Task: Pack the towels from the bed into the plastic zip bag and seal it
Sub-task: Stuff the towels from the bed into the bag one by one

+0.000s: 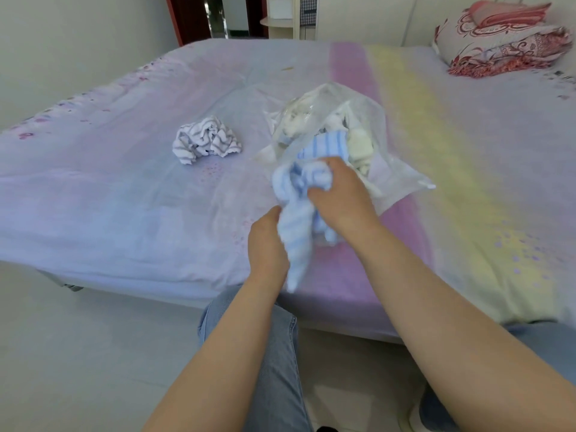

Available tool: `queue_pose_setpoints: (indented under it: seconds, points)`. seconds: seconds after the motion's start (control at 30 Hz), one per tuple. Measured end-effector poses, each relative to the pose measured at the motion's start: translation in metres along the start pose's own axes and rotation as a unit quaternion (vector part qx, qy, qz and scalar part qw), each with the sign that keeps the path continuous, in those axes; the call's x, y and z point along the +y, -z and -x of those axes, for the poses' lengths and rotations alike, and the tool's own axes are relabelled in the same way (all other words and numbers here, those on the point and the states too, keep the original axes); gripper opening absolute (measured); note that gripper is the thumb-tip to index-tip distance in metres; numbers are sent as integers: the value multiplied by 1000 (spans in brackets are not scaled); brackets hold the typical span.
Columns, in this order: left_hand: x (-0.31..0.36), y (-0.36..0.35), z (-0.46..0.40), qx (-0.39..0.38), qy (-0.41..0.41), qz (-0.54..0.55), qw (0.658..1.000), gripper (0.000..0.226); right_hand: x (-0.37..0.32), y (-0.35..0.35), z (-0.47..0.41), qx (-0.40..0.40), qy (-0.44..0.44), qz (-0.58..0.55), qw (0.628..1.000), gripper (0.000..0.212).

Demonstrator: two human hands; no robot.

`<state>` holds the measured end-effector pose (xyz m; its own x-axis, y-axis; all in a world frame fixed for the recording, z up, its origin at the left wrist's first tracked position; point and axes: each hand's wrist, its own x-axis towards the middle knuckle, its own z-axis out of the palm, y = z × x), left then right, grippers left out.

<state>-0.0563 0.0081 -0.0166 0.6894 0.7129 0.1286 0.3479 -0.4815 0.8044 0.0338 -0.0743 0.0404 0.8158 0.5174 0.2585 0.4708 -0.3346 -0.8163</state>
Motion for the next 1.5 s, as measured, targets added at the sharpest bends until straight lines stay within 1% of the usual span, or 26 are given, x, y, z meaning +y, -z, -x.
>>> queue_pose_setpoints:
  seconds: [0.07, 0.1, 0.13, 0.17, 0.2, 0.23, 0.3, 0.37, 0.43, 0.5, 0.53, 0.6, 0.7, 0.8, 0.87, 0.9, 0.93, 1.0, 1.03, 1.13, 1.2, 1.23, 1.3, 1.37, 1.47, 1.5]
  points:
    - [1, -2, 4, 28, -17, 19, 999, 30, -9, -5, -31, 119, 5, -92, 989, 42]
    - [2, -3, 6, 42, -20, 36, 998, 35, -10, -9, -45, 121, 8, -99, 988, 50]
    - [3, -4, 8, 48, -18, 53, 997, 40, -7, -15, -56, 64, 13, -63, 996, 57]
    - [3, -3, 8, 53, -11, 62, 997, 43, -4, -24, -62, -39, 22, 15, 999, 64]
    - [3, -1, 8, 54, -2, 62, 997, 45, 3, -34, -65, -144, 45, 106, 983, 70]
    - [1, 1, 7, 52, 4, 61, 997, 44, 11, -43, -66, -210, 67, 183, 958, 75]
    - [-8, 3, 4, 41, 14, 73, 996, 42, 18, -44, -64, -255, 95, 237, 933, 84]
    - [-16, 5, 5, 27, 29, 113, 993, 37, 17, -32, -58, -264, 113, 222, 932, 78]
    - [-20, 6, 3, 15, 45, 153, 987, 30, 13, -20, -45, -264, 121, 260, 921, 61]
    - [-18, 7, 2, 16, 42, 167, 985, 29, 7, -14, -27, -217, 127, 313, 916, 51]
    - [-16, 7, 2, 21, 31, 164, 986, 33, 3, -14, -18, -202, 134, 341, 908, 51]
    - [-15, 6, 1, 28, 7, 144, 989, 42, 4, -20, -19, -211, 141, 387, 886, 54]
    - [-16, 7, 4, 29, -10, 124, 992, 50, 19, -42, -50, -258, 84, 451, 850, 54]
    - [-18, 11, 6, 34, -16, 127, 991, 55, 27, -65, -87, -268, 34, 475, 838, 72]
    - [-18, 12, 6, 29, -22, 134, 990, 55, 36, -71, -110, -277, 37, 490, 826, 71]
    - [-16, 12, 7, 23, -22, 143, 989, 52, 43, -70, -121, -277, 33, 505, 817, 68]
    - [-14, 11, 8, 18, -20, 153, 988, 46, 45, -65, -126, -258, 24, 511, 819, 67]
    - [-10, 6, 10, 17, -12, 174, 984, 32, 46, -59, -123, -213, 4, 493, 844, 72]
    - [-9, 4, 12, 17, -10, 187, 982, 28, 45, -56, -121, -224, 22, 493, 841, 72]
    - [-12, 4, 5, 9, 6, 221, 975, 21, 27, -49, -121, -283, 68, 527, 798, 64]
    - [-9, 11, -5, 2, 24, 252, 967, 20, 29, -51, -126, -304, 100, 534, 783, 62]
    - [-6, 15, -10, 2, 29, 272, 962, 20, 26, -52, -125, -310, 120, 529, 781, 57]
    - [1, 22, -16, -1, 36, 298, 954, 21, 26, -52, -121, -334, 94, 508, 789, 56]
    - [5, 27, -20, -3, 38, 303, 952, 22, 21, -44, -113, -330, 66, 463, 820, 57]
    - [1, 29, -23, 13, 37, 300, 953, 21, 11, -23, -83, -340, 68, 368, 862, 47]
    - [-1, 29, -23, 18, 40, 300, 953, 21, 8, -17, -66, -316, 74, 338, 883, 42]
